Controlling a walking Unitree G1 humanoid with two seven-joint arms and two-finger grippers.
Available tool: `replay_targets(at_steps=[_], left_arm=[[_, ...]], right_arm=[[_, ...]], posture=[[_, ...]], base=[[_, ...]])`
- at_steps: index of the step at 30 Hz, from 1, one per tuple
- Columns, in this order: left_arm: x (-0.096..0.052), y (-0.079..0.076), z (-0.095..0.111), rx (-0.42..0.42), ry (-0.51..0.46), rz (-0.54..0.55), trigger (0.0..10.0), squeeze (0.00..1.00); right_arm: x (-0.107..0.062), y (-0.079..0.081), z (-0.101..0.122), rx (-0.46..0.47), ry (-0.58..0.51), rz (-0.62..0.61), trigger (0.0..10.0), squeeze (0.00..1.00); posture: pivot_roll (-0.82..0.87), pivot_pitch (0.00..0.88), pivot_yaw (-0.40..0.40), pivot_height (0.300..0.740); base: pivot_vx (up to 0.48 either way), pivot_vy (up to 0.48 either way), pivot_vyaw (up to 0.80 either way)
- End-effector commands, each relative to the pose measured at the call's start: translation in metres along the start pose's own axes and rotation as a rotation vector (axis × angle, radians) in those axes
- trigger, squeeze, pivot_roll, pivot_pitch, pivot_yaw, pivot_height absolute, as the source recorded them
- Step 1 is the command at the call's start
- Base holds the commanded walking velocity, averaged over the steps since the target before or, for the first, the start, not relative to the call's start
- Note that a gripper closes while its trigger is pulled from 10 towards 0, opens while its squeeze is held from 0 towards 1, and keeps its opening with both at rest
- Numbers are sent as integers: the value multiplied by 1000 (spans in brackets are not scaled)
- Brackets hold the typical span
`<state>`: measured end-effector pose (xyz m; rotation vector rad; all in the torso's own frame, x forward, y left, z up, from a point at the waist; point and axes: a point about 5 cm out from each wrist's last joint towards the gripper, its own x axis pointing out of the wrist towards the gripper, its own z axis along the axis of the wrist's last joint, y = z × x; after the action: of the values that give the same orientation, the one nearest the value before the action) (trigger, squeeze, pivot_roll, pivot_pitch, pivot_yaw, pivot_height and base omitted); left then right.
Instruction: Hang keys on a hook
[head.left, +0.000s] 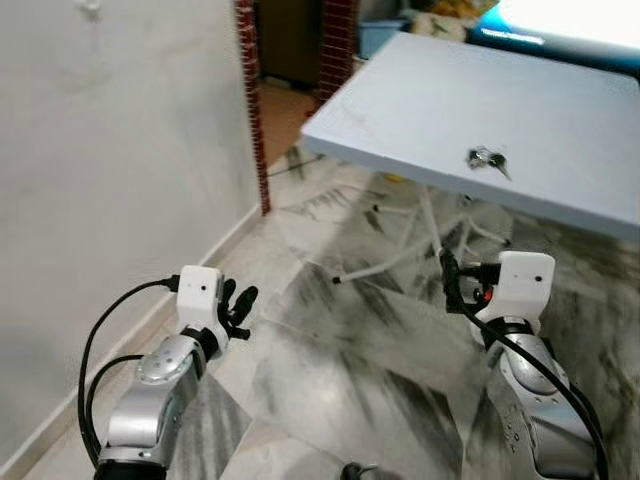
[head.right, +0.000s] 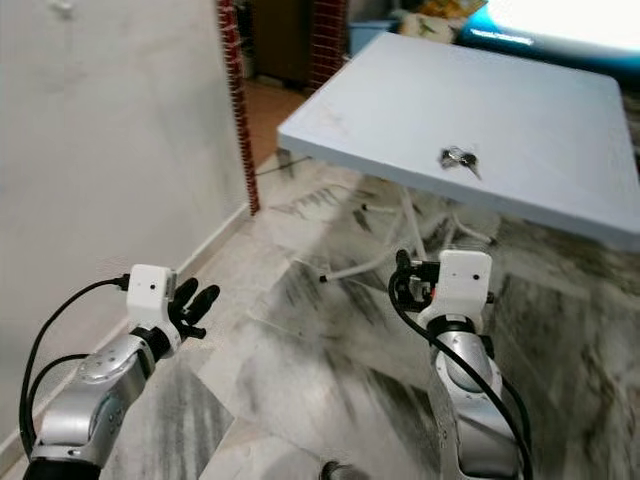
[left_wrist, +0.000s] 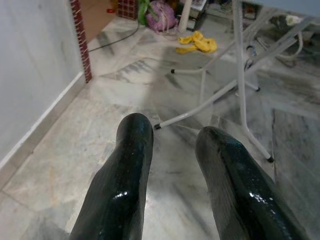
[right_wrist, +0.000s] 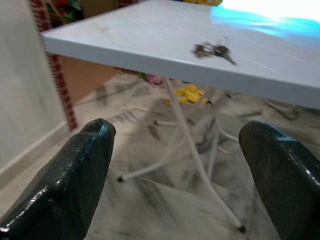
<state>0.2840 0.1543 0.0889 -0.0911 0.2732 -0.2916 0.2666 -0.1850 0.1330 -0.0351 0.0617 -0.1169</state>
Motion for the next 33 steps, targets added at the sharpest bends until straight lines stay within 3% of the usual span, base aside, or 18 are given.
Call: replay_targets(at_steps=[1,19,33], left_arm=[[-1,4,-2,10,14,17,10000,0],[1,-1,0,-1,-14,12,10000,0],[1,-9,-2,-22,-12,-29,10000,0]], right_arm=[[0,2,8,6,-27,11,10000,0],[2,-1,11,-24,-43,-23,10000,0],[2,2,10,-23,-34,-11,10000,0]], posture=[[-105,105,10,740],[-104,106,6,740],[-110,108,10,740]], base=[[0,0,0],[0,0,0],[0,0,-800]])
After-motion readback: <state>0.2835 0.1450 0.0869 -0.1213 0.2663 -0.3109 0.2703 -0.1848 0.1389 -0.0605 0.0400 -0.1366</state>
